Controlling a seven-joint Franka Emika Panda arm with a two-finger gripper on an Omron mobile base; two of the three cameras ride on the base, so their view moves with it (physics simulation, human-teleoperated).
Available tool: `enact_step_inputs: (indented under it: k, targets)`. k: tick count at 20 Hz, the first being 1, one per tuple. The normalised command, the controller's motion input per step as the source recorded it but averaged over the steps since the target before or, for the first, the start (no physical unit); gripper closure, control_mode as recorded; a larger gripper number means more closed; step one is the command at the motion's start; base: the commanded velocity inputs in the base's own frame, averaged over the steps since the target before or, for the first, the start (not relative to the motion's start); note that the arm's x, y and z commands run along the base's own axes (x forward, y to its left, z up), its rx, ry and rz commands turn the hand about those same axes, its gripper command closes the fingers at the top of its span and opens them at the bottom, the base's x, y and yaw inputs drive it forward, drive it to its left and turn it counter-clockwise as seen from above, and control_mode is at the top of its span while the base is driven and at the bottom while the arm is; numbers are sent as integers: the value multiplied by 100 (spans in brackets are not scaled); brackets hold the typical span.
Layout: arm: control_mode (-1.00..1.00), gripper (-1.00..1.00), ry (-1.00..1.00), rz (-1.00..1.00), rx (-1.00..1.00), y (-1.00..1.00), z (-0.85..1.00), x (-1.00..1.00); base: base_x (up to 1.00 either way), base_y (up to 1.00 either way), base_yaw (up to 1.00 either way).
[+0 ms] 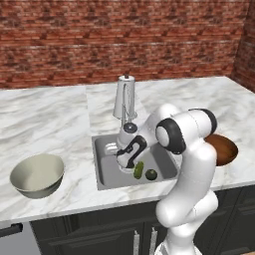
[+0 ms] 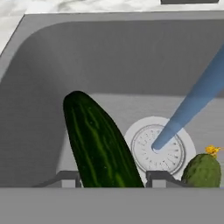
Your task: Pick the cucumbers from the sink and place them in one bowl. Place the squash in the other bowl. Then turn off the sink faucet.
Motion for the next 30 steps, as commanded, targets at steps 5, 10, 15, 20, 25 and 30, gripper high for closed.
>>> enact_step_inputs:
  k: [5,10,15,20,25,30]
  targets:
    - [-100,100,-4,0,2,0,63,-27,0,0,0]
    - [-100,100,-1,0,5,0,72,-28,0,0,0]
    - [-100,100,0,0,8,-5,90,-20,0,0,0]
    - [-100,100,0,0,7,-15,98,-15,0,0,0]
    - [-100,100,1,0,3,-7,76,-40,0,0,0]
    - [-100,100,5,0,0,0,34,-69,0,0,0]
